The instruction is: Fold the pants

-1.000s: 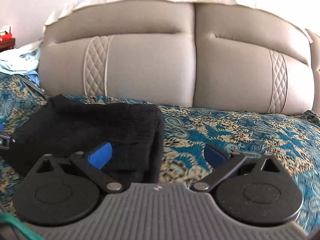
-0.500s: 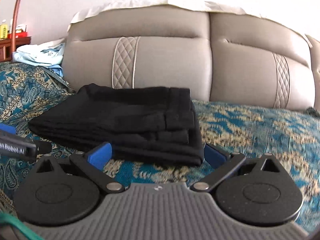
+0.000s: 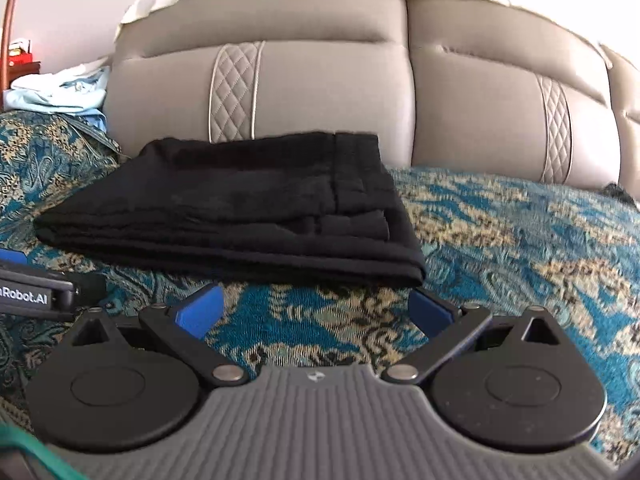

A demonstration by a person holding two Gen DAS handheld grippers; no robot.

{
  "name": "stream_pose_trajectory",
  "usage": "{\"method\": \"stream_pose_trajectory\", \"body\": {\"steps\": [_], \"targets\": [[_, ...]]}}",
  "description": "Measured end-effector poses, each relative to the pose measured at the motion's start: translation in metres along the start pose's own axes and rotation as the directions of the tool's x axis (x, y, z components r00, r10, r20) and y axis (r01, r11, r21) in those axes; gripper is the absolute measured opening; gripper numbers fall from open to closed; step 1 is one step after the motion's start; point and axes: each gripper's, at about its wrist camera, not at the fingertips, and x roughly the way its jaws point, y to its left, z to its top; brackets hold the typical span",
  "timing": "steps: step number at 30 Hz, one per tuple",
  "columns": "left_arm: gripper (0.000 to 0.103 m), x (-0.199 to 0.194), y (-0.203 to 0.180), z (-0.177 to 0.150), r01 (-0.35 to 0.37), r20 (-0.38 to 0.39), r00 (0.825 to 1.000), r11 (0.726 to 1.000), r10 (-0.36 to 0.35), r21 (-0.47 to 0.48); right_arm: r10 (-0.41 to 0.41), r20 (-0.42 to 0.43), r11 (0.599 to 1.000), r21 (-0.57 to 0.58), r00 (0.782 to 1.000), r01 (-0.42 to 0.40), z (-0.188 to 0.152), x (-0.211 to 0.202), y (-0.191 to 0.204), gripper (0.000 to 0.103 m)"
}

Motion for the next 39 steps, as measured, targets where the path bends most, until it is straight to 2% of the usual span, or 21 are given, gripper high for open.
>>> {"method": "stream_pose_trajectory", "body": {"steps": [11, 39], "targets": [[0.103, -0.0011, 0.0013, -0.0062, 0.015, 0.044, 0.999, 1.0, -0.015, 0.007, 0.008, 0.009, 0.999, -0.033, 1.0, -0.008, -0.0034, 0.0016, 0.0054, 0.103], [0.103, -0.0001, 0.0017, -0.005, 0.019, 0.041, 0.999, 1.0, -0.019, 0.0, 0.004, 0.014, 0.999, -0.037, 1.0, -0.003, -0.0034, 0.0005, 0.0072, 0.103]]}}
